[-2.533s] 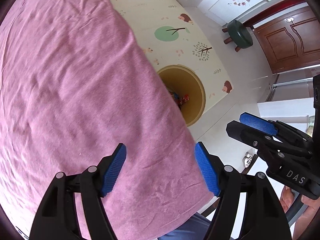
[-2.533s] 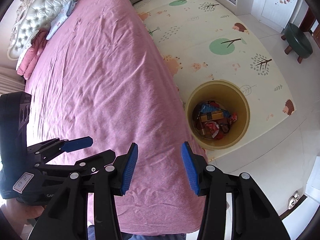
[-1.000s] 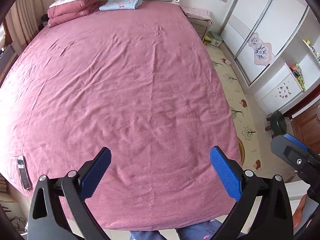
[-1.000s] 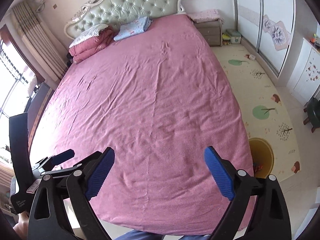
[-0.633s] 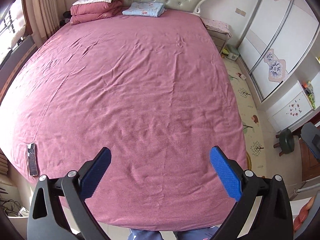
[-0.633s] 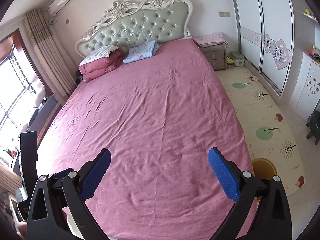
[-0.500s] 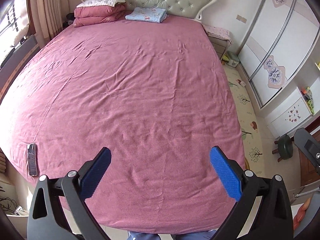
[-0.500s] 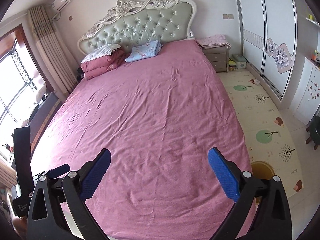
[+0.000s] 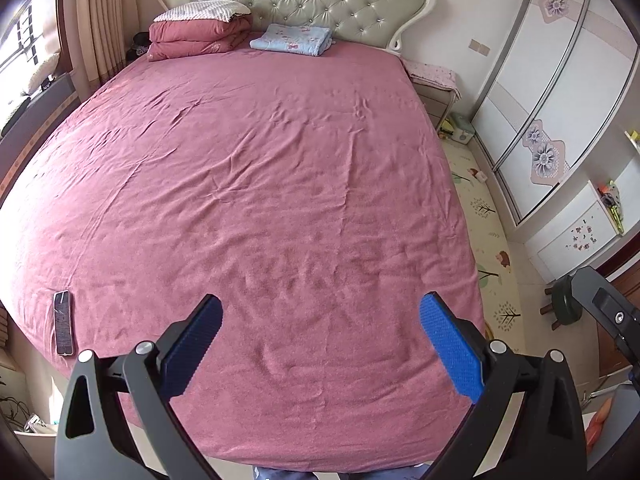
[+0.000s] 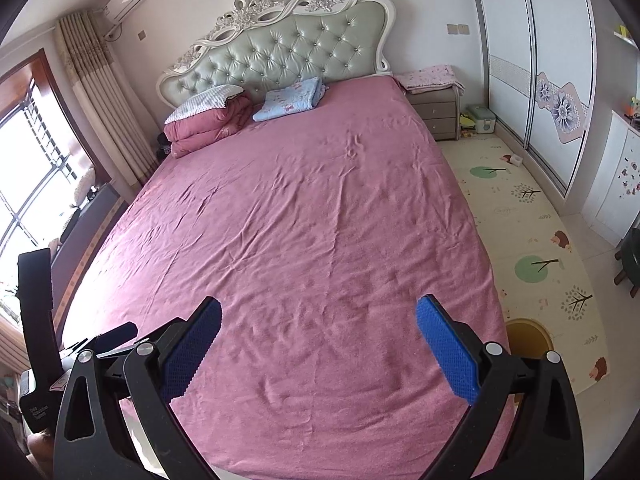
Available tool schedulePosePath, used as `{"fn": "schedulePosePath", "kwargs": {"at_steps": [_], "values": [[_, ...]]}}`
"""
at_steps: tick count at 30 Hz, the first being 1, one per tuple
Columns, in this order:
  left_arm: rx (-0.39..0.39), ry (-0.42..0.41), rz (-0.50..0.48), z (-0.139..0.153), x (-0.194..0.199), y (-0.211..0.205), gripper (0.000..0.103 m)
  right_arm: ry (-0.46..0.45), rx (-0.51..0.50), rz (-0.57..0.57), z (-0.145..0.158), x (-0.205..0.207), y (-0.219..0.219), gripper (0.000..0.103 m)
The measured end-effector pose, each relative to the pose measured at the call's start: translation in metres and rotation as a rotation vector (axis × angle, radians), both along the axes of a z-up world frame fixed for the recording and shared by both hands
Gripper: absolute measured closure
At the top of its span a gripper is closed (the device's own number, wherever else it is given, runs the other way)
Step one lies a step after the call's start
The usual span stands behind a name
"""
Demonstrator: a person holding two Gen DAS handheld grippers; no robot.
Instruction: Collect trash
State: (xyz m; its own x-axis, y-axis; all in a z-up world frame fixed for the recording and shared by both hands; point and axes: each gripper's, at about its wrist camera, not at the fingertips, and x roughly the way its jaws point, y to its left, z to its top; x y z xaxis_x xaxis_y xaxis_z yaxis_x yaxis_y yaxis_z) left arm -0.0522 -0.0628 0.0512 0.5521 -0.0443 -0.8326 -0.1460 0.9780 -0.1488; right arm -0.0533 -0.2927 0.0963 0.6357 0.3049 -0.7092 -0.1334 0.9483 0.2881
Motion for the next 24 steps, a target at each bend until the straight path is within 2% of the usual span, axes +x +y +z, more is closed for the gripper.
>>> {"fn": "schedulePosePath", "kwargs": {"at_steps": [18,24], "values": [[-0.009,-0.005,0.001,0.0020,-0.0021,0.0023,0.004,-0.001,0.033,0.027,0.0026,-0.0029,-0.0002,0.009],[-0.007,0.006,0.003,0.0004,-0.0004,0.0030,0.004,-0.029,0.013,0.038,0.0082,-0.0058,0.0027,0.009]]}}
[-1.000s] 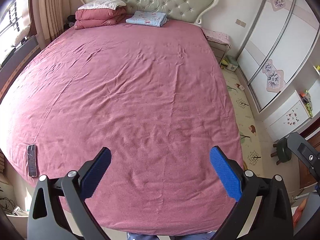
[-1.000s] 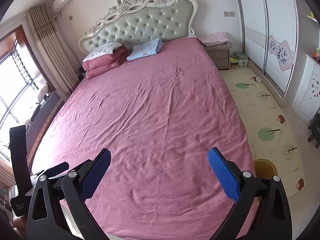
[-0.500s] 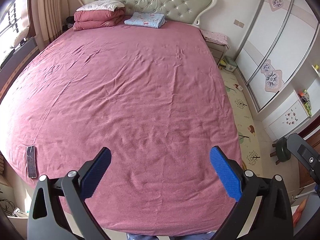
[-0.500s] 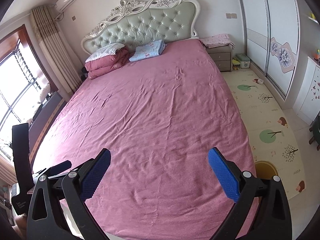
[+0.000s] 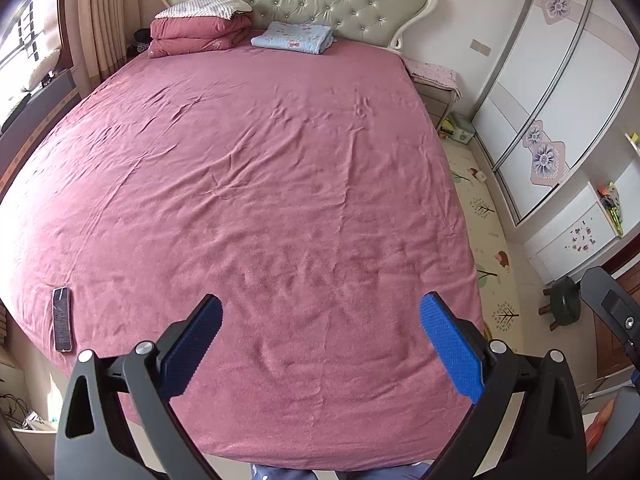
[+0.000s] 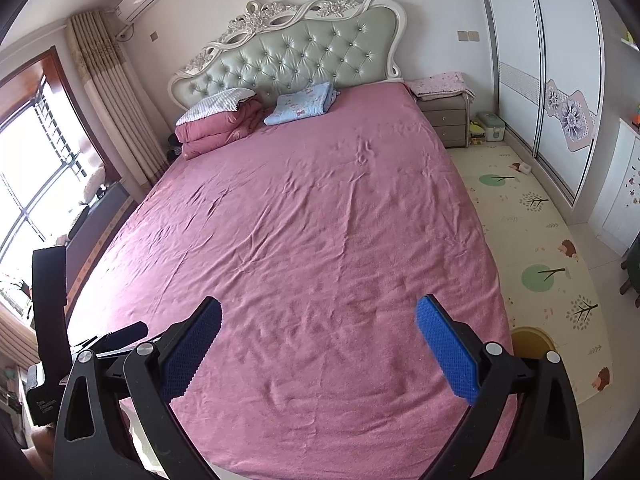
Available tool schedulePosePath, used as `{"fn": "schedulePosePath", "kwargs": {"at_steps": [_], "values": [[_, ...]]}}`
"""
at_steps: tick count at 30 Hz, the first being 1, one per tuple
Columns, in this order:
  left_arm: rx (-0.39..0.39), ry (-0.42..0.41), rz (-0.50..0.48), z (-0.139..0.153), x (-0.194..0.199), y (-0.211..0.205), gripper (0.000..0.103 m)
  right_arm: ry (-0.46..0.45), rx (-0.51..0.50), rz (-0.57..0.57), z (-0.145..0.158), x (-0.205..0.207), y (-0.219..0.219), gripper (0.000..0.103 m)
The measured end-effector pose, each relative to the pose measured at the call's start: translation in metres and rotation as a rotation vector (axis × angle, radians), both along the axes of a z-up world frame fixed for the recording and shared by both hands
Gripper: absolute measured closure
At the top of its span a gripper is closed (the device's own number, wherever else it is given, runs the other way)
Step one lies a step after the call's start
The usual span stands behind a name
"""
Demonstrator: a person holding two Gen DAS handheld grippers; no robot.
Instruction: Collect trash
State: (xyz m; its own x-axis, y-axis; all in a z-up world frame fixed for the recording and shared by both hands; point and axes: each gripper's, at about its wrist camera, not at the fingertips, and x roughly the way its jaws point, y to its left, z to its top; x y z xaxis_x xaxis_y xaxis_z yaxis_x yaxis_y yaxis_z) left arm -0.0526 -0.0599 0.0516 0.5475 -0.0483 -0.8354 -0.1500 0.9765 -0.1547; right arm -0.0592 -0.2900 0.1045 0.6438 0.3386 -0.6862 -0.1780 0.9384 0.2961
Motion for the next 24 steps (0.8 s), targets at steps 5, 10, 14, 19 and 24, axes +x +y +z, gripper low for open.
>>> {"fn": "schedulePosePath", "kwargs": {"at_steps": [5,10,14,19,24], "values": [[0.018,-0.010,-0.009,0.0025,0.0008,-0.0036,0.004,0.000,-0.009,0.001,0.0002,0.0004,0.0009,0.009],[0.031,-0.031,-0.006,0.0062,0.0008,-0.0046,0.004,0.003,-0.011,-0.002,-0.0010,0.0014,0.0009,0.009],[0.029,-0.018,-0.005,0.0032,0.0044,-0.0036,0.004,0.008,-0.013,-0.003,-0.0018,0.0034,-0.0003,0.009],[0.012,-0.011,-0.004,0.0018,0.0059,-0.0021,0.004,0.007,-0.014,-0.003,-0.0021,0.0037,-0.0006,0.009],[-0.010,-0.004,-0.010,-0.0005,0.0080,-0.0011,0.004,0.010,-0.011,-0.004,-0.0038,0.0053,-0.0004,0.009]]}}
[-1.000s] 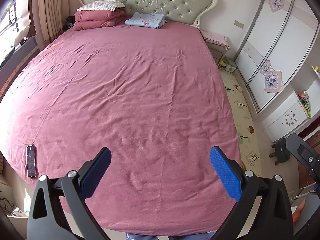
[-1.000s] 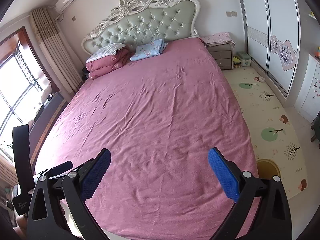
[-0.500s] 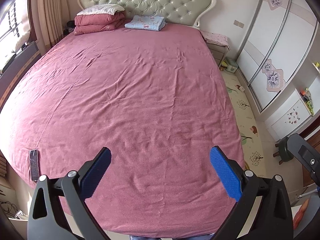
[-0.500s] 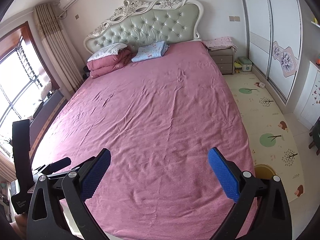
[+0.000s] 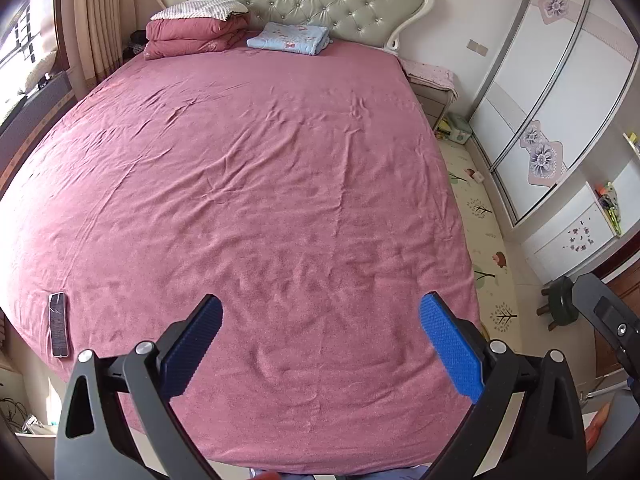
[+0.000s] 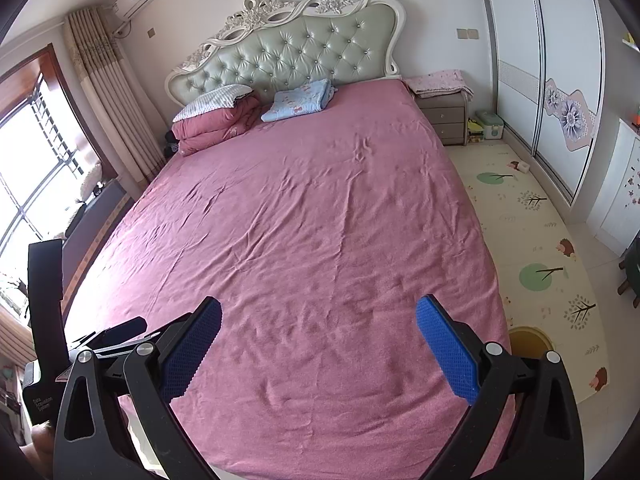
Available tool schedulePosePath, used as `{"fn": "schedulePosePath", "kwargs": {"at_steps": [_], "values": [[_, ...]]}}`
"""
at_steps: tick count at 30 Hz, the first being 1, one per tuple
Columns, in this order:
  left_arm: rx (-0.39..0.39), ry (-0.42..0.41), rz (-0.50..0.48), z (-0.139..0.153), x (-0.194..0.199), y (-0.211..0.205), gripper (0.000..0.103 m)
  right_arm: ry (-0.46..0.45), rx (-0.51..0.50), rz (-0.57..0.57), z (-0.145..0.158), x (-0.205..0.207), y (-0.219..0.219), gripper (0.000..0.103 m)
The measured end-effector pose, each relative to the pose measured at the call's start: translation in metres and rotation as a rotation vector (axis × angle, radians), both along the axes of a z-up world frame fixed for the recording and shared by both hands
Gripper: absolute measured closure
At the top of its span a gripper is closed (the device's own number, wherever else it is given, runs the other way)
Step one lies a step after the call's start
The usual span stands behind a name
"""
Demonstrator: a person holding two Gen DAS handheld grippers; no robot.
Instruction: Collect trash
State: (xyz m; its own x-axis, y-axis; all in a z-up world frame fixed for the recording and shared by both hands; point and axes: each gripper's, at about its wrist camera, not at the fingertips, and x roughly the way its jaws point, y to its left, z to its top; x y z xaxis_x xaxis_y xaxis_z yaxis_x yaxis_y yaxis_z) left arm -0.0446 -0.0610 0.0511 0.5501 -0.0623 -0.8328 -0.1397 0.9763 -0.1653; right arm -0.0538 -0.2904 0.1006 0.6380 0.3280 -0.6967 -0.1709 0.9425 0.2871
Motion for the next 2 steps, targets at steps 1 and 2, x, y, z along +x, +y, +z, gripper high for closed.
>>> {"fn": "schedulePosePath", "kwargs": {"at_steps": [1,2], "values": [[0.001,0.005,0.002,-0.0009,0.0006,0.0002,0.004,0.000,0.000,0.000,-0.0001,0.0001,-0.0001,0.009],[0.003,0.010,0.003,-0.0017,0.0012,0.0003,0.004,0.001,0.001,-0.002,-0.0019,0.0017,-0.0002,0.009]]}}
